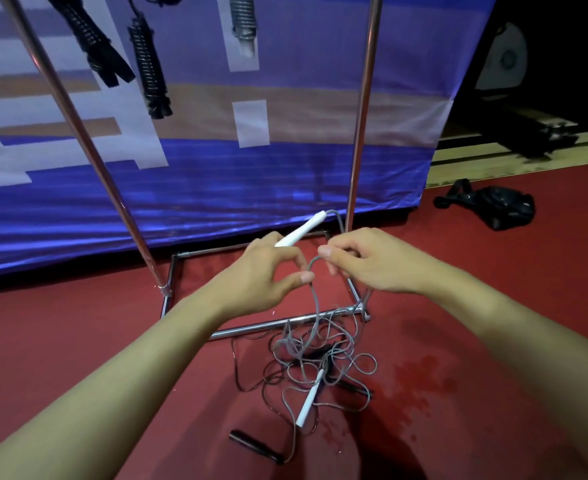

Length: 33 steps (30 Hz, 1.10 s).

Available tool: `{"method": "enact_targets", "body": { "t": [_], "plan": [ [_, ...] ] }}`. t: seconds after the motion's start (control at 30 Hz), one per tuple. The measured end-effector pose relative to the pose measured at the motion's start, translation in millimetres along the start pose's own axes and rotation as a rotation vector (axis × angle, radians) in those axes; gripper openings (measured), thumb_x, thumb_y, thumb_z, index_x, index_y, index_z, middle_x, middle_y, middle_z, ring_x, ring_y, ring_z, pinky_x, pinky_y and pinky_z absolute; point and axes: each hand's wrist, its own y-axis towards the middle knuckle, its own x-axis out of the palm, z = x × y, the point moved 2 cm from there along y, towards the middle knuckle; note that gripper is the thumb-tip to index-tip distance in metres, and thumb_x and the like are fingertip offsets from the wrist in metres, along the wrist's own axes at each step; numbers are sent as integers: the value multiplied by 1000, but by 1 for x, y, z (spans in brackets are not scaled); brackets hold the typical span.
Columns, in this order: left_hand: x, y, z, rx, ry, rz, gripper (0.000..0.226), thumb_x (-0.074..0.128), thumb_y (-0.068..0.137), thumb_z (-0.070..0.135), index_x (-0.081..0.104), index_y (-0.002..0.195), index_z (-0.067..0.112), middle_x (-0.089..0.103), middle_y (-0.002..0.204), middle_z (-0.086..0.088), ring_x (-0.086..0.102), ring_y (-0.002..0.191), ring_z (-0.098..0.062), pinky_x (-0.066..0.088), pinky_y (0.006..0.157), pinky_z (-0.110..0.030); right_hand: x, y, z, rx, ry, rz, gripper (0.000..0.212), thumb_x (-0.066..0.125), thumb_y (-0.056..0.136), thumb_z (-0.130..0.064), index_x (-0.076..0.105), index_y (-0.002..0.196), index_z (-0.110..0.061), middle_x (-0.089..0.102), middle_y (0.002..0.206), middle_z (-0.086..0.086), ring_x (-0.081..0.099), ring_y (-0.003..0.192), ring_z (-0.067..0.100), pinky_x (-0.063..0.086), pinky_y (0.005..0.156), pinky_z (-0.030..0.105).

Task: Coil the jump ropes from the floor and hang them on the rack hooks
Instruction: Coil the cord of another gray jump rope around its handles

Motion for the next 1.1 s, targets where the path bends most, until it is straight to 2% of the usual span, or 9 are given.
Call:
{"method": "enact_targets", "body": {
  "t": [0.13, 0.23, 0.37, 0.57, 0.63, 0.73, 0.8, 0.97, 1.1],
  "plan": [
    [4, -4, 5, 102, -6, 34, 31, 65, 96, 52, 71, 121, 35, 41, 98, 16, 44, 91, -11, 35, 86, -23, 3, -5, -6, 46, 235, -96, 36, 46, 109, -32, 62, 79, -19, 49, 52, -14, 48, 49, 5, 51, 57, 27],
    [-1, 0, 4, 166, 58, 38, 33, 56, 96, 49, 80, 97, 26, 47, 88, 3, 50, 80, -21, 37, 77, -32, 4, -9, -11, 59, 202, -167, 36, 46, 108, -37, 63, 81, -20, 49, 55, -13, 52, 52, 10, 55, 58, 28],
    [-33, 1, -36, 46, 187, 135, 29, 60, 90, 36, 79, 79, 18, 48, 80, -6, 54, 71, -33, 44, 74, -38, -17, -14, 7, 263, -47, -318, 49, 50, 101, -55, 61, 73, -17, 52, 53, -9, 55, 49, 13, 52, 53, 24],
    [-56, -28, -113, -233, 338, 184, 13, 76, 93, 19, 81, 82, 12, 49, 75, -9, 60, 72, -41, 52, 79, -49, -36, -32, 39, 407, 17, -366, 47, 52, 101, -53, 57, 76, -14, 53, 56, -5, 53, 52, 17, 50, 55, 28],
    [-55, -31, -117, -295, 337, 131, 6, 79, 89, 18, 82, 93, 14, 54, 84, -13, 61, 81, -43, 52, 88, -54, -35, -33, 41, 374, 14, -355, 47, 51, 102, -51, 57, 77, -12, 54, 58, -4, 51, 52, 19, 46, 52, 27],
    [-47, -29, -90, -341, 281, -5, 41, 80, 88, 26, 72, 128, 23, 50, 103, -11, 57, 102, -39, 44, 105, -45, -26, -27, 33, 249, 79, -247, 42, 51, 104, -46, 60, 78, -15, 52, 58, -5, 46, 52, 17, 42, 50, 26],
    [-39, -25, -53, -263, 161, -11, 45, 79, 88, 38, 69, 131, 30, 48, 103, -6, 54, 97, -26, 42, 98, -34, -15, -22, 20, 152, 67, -210, 38, 52, 104, -44, 63, 77, -19, 52, 57, -9, 45, 51, 10, 39, 51, 20],
    [1, -12, 16, -47, -25, -168, 30, 68, 93, 51, 71, 119, 35, 49, 103, -3, 50, 93, -18, 42, 91, -30, 4, -7, -9, 22, 135, -104, 34, 53, 105, -38, 67, 81, -18, 56, 59, -7, 54, 51, 8, 45, 51, 24],
    [-11, -6, 10, -8, -82, -92, 24, 60, 95, 55, 66, 77, 42, 54, 89, -3, 58, 81, -18, 44, 80, -26, -2, -12, -4, 147, 200, -159, 43, 54, 104, -41, 63, 77, -10, 54, 56, -6, 51, 50, 11, 44, 51, 23]
  ]
}}
